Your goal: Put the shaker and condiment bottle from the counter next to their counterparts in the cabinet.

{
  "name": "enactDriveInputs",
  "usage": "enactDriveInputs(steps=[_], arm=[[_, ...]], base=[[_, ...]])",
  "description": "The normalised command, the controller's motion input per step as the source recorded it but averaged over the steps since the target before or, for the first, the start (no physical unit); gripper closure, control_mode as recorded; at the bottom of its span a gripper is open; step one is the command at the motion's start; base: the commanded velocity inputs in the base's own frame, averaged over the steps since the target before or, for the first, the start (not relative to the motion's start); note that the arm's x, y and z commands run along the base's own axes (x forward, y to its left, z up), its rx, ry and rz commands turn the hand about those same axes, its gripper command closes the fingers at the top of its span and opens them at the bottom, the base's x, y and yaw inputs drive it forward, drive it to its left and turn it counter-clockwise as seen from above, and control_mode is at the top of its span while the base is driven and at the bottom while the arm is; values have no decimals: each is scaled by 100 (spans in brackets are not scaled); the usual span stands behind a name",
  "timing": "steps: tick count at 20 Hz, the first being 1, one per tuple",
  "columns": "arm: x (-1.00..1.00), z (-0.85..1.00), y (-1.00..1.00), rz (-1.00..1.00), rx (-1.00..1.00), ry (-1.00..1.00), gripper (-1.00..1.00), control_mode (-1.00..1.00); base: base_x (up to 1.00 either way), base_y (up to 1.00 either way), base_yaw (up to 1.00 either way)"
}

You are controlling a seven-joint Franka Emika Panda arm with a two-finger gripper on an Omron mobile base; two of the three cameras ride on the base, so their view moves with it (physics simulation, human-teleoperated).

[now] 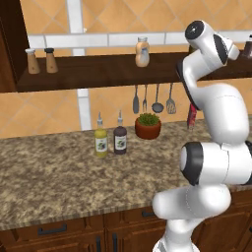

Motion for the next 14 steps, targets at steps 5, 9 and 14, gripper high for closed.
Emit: enactDriveInputs(steps=[5,9,14], arm=[[23,-2,-6,0,0,0,100,-100],[20,-7,0,0,0,0,100,-100],[11,-10,0,0,0,0,100,-100]], base=[[0,0,0],[0,0,0],[0,0,0]])
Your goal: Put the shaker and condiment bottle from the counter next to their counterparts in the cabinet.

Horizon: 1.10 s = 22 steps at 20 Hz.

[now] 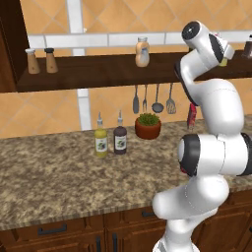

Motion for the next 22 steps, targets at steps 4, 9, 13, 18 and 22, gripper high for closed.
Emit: enactDriveInputs(steps=[4,9,13,18,22], arm=[[16,-10,0,0,0,0,-100,-100],[11,-8,-3,0,0,0,-100,-100],[8,-7,-4,0,0,0,-100,-100],[-1,-2,12,0,-2,-1,-100,-100],[-31,0,69,4,-6,-6,-100,-100]], base=[[0,0,0],[0,0,0],[0,0,0],[0,0,0],[0,0,0]])
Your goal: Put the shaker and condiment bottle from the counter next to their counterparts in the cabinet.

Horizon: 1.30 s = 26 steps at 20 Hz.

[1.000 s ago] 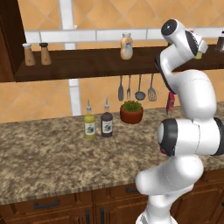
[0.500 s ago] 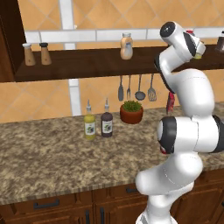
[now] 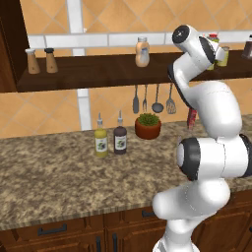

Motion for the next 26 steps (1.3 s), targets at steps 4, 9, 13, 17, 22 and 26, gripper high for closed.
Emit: enactDriveInputs(steps=[4,9,13,17,22,26], arm=[[-39,0,59,4,-7,-6,-100,-100],[-87,-4,5,1,0,-4,-100,-100],[-97,-9,0,0,0,-3,-100,-100],[-81,-2,0,0,0,-3,-100,-100],[-81,-19,11,0,-2,-1,-100,-100],[-69,-50,24,0,-5,0,-100,-100]], base=[[0,0,0],[0,0,0],[0,0,0],[0,0,0],[0,0,0],[0,0,0]])
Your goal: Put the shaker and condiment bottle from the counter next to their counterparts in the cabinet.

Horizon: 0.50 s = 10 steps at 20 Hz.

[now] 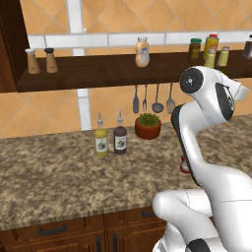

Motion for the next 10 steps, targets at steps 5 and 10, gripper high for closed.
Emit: enactDriveInputs(steps=[5,10], arm=[[-35,-60,21,-5,-1,0,-100,-100],[-17,-79,22,-10,-1,0,-100,-100]], base=[[0,0,0],[0,0,0]])
